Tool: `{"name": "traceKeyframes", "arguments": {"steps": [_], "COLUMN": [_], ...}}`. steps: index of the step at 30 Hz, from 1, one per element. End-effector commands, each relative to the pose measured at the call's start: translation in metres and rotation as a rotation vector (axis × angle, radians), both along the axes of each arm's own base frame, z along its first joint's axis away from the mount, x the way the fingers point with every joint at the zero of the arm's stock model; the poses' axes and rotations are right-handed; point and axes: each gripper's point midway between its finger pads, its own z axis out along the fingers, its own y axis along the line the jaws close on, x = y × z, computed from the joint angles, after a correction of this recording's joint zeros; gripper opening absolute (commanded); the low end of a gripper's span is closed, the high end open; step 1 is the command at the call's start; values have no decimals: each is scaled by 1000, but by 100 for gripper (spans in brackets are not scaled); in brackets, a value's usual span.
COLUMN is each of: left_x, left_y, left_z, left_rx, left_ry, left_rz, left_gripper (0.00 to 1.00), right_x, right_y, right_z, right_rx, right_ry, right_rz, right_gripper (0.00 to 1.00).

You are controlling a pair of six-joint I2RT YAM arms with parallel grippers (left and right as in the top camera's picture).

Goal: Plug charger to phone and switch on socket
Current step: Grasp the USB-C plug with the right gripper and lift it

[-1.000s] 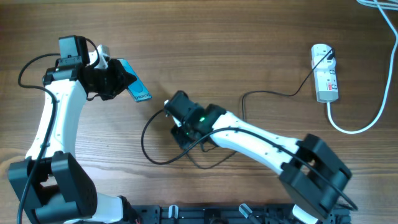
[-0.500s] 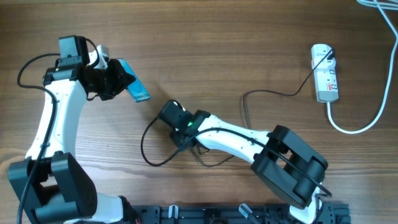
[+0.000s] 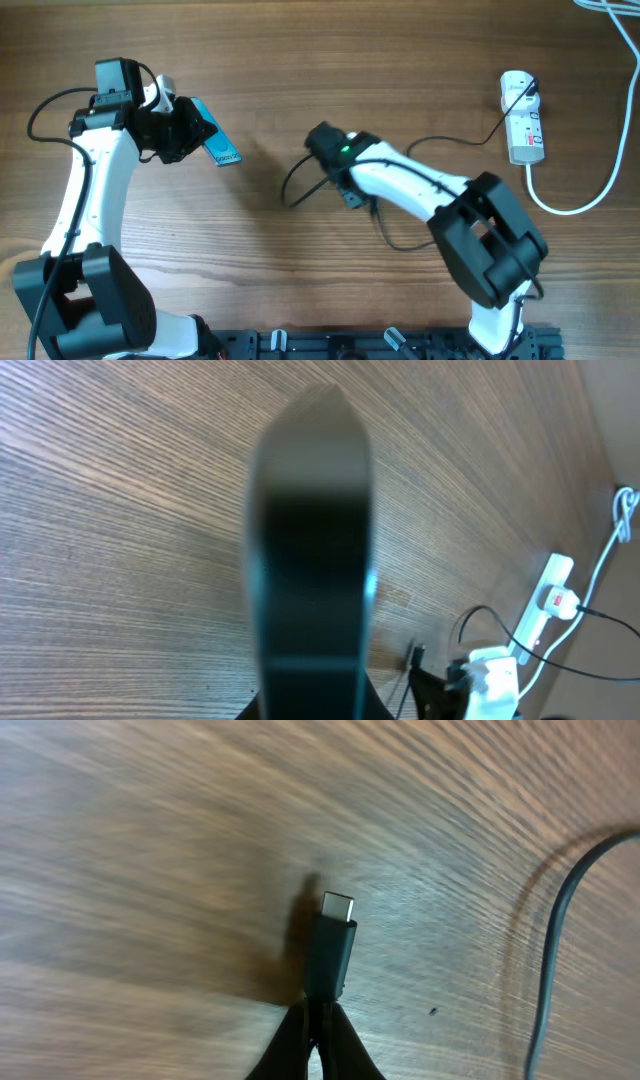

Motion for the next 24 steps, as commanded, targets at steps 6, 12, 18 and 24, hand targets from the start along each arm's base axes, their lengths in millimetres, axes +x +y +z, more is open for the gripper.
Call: {"name": "traceKeyframes", "arguments": {"steps": [6,12,18,24], "left_x": [-2,-3,-3,-3], "left_y": [0,0,0,0], "left_z": [3,3,3,3], "left_rx": [5,5,4,4], "left_ry": [-5,-2,-2,-2], "left_rz": [-3,-3,-3,-3], "left_gripper": [4,4,4,4], "right_x": [8,9,7,0], "right_y": [-16,-15,-18,-16], "right_z": [-10,-11,-11,-13], "right_rx": [105,130,126,210], "right_ry": [74,72,61,135], "right_rz": [-143,-175,-261,-326], "right_gripper": [30,38,35,33]}}
